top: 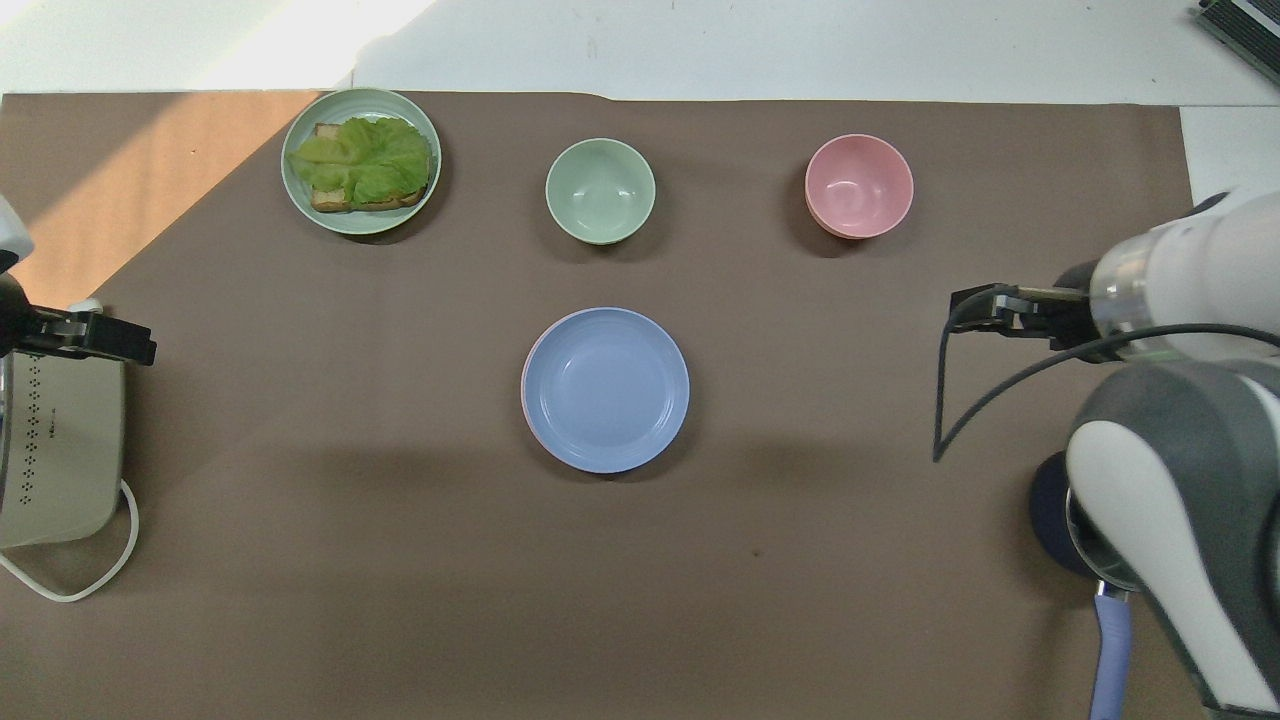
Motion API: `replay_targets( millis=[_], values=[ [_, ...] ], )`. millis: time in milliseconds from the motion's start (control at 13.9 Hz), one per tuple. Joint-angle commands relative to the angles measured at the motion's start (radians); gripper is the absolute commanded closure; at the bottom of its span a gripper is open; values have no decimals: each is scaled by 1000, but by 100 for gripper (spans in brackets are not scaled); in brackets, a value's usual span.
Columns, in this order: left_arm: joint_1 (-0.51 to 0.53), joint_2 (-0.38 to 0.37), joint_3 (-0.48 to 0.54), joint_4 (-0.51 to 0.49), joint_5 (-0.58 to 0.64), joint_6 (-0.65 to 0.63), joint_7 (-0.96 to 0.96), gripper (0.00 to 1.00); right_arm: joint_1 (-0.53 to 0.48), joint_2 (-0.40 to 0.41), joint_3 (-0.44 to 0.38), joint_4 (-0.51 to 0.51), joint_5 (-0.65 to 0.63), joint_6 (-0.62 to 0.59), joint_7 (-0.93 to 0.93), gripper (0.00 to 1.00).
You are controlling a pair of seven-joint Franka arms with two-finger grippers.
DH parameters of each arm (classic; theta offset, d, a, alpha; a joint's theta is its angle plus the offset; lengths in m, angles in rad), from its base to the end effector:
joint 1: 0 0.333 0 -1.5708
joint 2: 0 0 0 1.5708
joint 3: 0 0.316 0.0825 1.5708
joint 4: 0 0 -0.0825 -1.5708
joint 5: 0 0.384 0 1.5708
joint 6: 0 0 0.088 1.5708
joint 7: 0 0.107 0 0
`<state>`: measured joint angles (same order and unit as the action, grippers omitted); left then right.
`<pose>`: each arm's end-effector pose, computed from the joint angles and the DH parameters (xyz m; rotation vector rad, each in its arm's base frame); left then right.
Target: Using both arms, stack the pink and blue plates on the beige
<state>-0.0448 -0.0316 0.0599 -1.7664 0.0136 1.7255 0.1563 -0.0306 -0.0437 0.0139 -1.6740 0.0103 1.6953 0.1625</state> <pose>0.5517 0.0100 0.5623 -3.1228 0.2243 0.0161 0.5516 -0.0081 0.6108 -3.1130 0.2811 -0.1002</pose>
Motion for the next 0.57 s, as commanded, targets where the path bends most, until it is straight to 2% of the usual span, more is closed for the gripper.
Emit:
replay_targets(
  millis=[0,215,502],
  values=[
    [-6,-8,6,10,11,-24,2,0,-21,33,14,124,-27,-147,-15,0],
    [-6,-8,6,10,11,-24,2,0,-22,39,15,198,-38,-249,-24,0],
    [-6,-8,6,10,11,-24,2,0,-6,39,24,211,-47,-275,-46,0]
  ],
)
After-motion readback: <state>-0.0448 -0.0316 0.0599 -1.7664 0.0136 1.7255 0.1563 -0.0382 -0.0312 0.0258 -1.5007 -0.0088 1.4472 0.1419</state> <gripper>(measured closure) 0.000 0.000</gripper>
